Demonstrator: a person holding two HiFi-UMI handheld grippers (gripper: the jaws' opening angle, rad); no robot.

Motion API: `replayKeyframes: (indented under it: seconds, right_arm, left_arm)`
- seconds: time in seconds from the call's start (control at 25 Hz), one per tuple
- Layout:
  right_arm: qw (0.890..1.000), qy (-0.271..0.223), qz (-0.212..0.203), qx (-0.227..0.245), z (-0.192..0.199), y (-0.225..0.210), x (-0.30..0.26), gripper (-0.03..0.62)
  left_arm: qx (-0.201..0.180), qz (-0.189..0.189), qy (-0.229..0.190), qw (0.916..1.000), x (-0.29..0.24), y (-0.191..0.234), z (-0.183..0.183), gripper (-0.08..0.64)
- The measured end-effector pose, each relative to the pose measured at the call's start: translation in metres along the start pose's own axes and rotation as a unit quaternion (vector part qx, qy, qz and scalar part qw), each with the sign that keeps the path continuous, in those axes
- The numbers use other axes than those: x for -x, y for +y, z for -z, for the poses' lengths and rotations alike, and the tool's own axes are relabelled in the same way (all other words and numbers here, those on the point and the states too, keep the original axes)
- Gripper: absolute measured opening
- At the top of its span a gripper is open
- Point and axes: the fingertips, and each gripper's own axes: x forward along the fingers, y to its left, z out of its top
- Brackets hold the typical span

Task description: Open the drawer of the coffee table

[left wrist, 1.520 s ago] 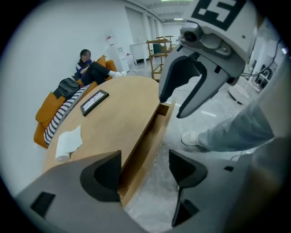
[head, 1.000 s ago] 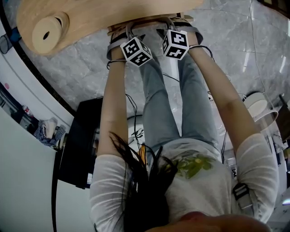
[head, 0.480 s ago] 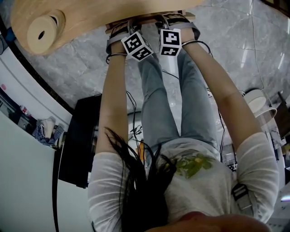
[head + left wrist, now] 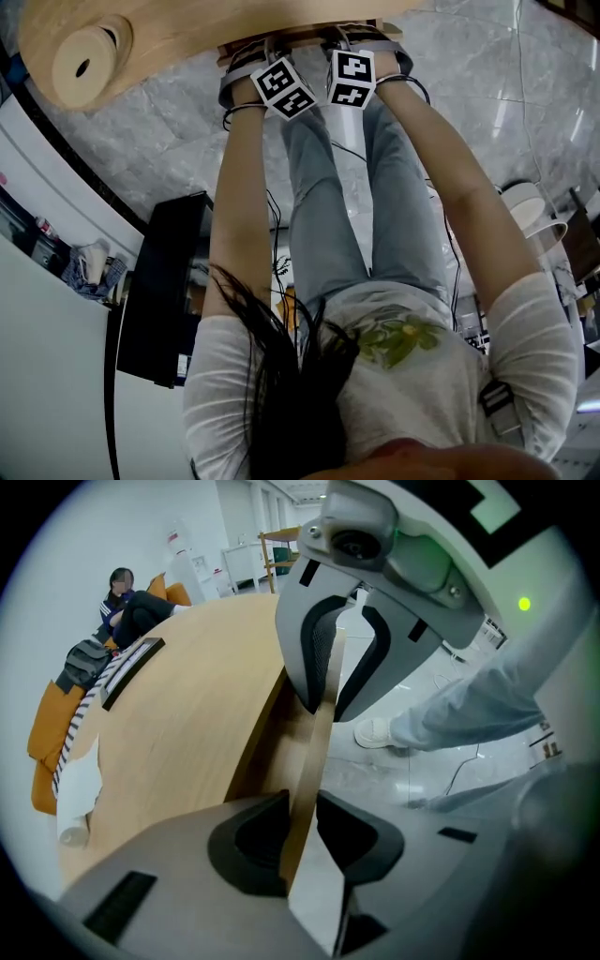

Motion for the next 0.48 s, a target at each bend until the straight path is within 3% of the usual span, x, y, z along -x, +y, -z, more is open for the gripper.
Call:
replayKeyframes:
  seconds: [0.12,0.48]
  right_arm:
    - [1.0,0.0,-0.02,-0.009,0.0001,0.0034,-0.0012,0.077]
    - [0.999,-0.006,-0.019,-0.033,0.0012,0.0049,-0.002,0.078]
  left_arm:
    - [-0.004,0.004,0.01,0.9999,-0.0016,-0.0017,0.0018,0.1]
    - [0.008,0.028,-0.012,0.9995,-0.0012,-0.0048,0.0015,0.097]
